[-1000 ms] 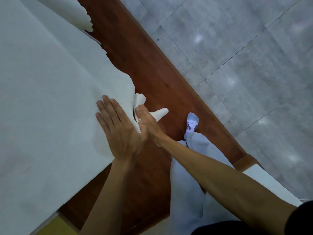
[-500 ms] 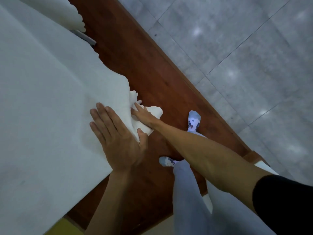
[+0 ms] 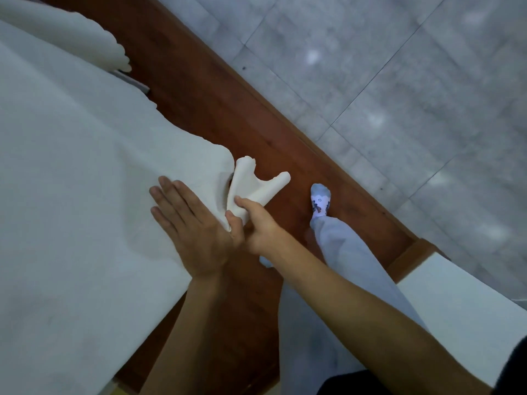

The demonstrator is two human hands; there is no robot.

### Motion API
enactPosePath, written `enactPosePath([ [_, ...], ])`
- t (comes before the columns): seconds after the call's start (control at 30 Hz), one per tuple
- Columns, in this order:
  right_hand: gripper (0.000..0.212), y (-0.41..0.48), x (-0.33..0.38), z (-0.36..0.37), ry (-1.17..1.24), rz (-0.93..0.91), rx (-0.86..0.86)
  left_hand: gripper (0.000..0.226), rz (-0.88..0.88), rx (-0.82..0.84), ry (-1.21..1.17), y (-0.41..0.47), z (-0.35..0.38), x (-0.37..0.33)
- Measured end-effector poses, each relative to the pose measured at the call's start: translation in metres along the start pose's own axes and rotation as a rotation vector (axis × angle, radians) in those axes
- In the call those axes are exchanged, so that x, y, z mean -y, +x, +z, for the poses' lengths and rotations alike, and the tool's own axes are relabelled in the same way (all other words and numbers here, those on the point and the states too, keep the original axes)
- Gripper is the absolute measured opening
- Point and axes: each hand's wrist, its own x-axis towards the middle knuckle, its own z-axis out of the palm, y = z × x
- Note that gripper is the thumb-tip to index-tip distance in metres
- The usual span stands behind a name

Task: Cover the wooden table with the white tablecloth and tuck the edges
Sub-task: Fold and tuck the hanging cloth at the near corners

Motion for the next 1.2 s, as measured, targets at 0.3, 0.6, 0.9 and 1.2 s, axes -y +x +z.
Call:
enactPosePath([
  [0.3,0.026,0.016,-0.004,0.018,0.089,-0.284,-0.253,0.097,0.012,0.016,-0.028,-0.001,-0.006,0.001],
  [0.6,0.046,0.098,0.037,0.004,0.205,-0.303,-0.321,0.096,0.049,-0.071,-0.013,0.001,0.008,0.007],
  [0.9,0.037,0.15,0.05,-0.015,-0.28,-0.648,-0.282,0.1,0.063,-0.134,-0.04,0.001,0.016,0.008],
  [1.2,0.067,0.135,0.046,-0.067,-0.797,-1.0,-0.209,0.099,0.053,-0.13,-0.041,0.003,0.016,0.008],
])
